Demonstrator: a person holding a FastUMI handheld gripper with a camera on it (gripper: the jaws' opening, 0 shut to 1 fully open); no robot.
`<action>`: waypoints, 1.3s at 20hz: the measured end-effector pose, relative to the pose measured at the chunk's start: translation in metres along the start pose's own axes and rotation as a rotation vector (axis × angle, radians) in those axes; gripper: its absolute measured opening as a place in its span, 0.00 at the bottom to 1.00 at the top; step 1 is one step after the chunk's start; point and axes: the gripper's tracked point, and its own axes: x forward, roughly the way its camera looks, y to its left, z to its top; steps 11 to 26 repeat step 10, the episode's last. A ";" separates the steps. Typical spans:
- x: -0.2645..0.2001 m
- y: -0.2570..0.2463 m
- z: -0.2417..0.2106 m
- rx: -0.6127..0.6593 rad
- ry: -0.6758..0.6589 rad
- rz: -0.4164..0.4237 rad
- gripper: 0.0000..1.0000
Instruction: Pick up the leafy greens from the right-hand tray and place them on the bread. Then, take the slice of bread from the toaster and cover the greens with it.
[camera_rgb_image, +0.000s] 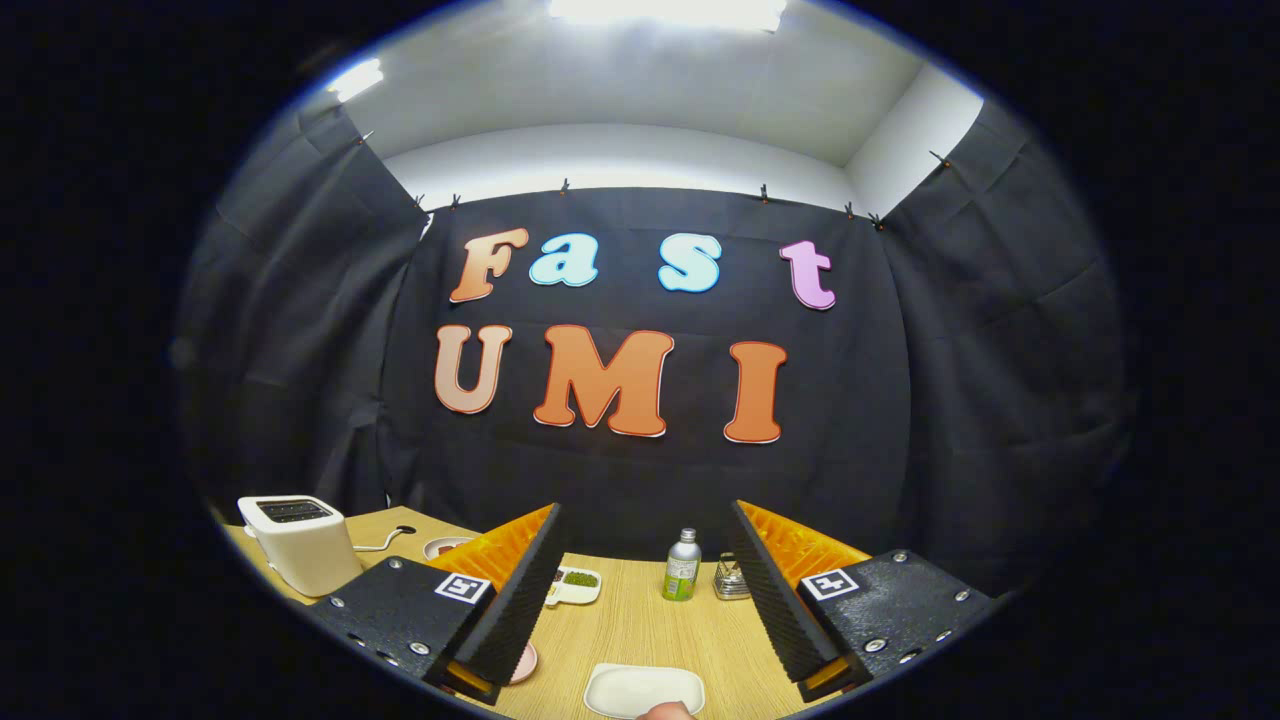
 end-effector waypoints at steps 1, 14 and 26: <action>-0.003 -0.001 0.003 0.012 -0.002 0.006 0.97; -0.026 0.009 0.007 0.007 0.024 0.012 0.97; -0.026 0.009 0.007 0.007 0.024 0.012 0.97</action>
